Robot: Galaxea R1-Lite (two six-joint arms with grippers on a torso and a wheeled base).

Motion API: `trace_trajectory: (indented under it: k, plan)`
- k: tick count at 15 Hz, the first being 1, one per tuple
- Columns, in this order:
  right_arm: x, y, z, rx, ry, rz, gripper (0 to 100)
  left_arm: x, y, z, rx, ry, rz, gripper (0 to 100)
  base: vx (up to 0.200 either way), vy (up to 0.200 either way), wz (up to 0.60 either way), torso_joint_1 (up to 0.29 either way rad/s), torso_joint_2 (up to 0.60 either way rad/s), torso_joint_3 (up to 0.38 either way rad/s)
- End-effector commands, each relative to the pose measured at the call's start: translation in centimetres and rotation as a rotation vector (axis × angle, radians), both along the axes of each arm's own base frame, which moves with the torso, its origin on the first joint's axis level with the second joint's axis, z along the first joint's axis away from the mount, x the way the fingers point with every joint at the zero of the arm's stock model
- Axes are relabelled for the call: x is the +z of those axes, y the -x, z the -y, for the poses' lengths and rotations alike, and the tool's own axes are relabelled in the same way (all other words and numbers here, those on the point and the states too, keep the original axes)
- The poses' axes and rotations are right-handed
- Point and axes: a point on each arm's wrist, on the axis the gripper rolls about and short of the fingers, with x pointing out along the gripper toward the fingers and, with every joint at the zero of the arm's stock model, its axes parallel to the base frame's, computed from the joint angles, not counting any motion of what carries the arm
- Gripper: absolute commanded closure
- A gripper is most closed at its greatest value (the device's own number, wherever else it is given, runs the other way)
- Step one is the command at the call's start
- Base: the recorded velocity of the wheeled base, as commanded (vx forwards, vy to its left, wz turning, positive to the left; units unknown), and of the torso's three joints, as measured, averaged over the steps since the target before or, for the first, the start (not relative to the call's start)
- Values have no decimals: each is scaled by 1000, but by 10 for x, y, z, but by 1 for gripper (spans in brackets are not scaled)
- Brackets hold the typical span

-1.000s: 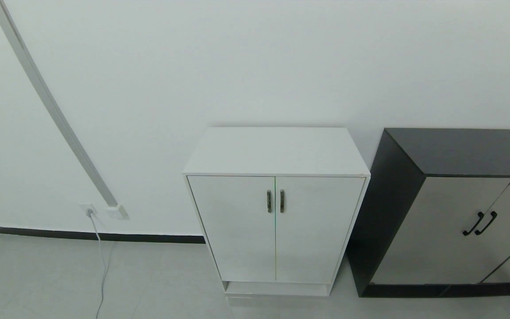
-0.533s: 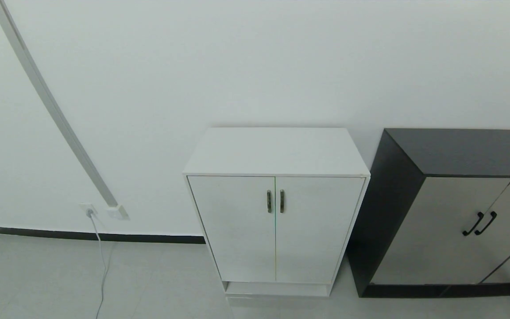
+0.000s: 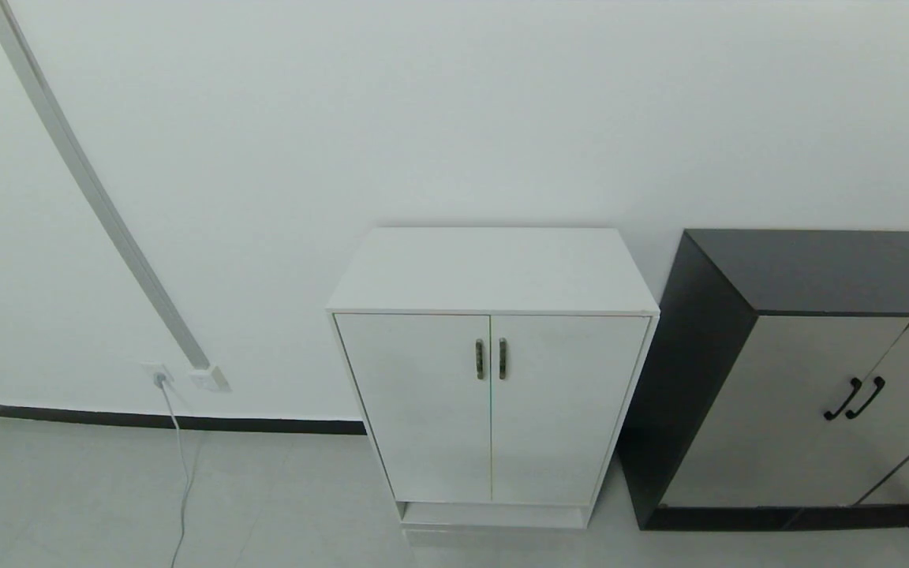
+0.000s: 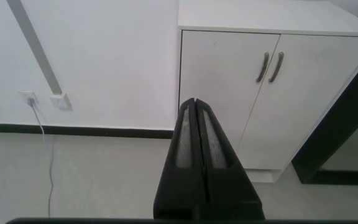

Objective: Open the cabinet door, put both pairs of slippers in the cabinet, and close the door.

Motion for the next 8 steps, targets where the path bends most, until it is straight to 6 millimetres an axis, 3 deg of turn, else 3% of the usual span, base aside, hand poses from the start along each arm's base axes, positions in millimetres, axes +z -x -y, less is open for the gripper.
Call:
trace_trajectory:
  k: [1, 4, 8]
  plan:
    - [0, 1, 1, -37, 16, 14, 100, 0, 0, 0, 0, 1, -1, 100, 0, 0, 0, 0, 0, 0]
    - [-3, 9, 1, -107, 57, 62, 100, 0, 0, 0, 0, 1, -1, 100, 0, 0, 0, 0, 0, 0]
    - [-5, 19, 2, 75, 29, 192, 100, 0, 0, 0, 0, 1, 0, 100, 0, 0, 0, 0, 0, 0]
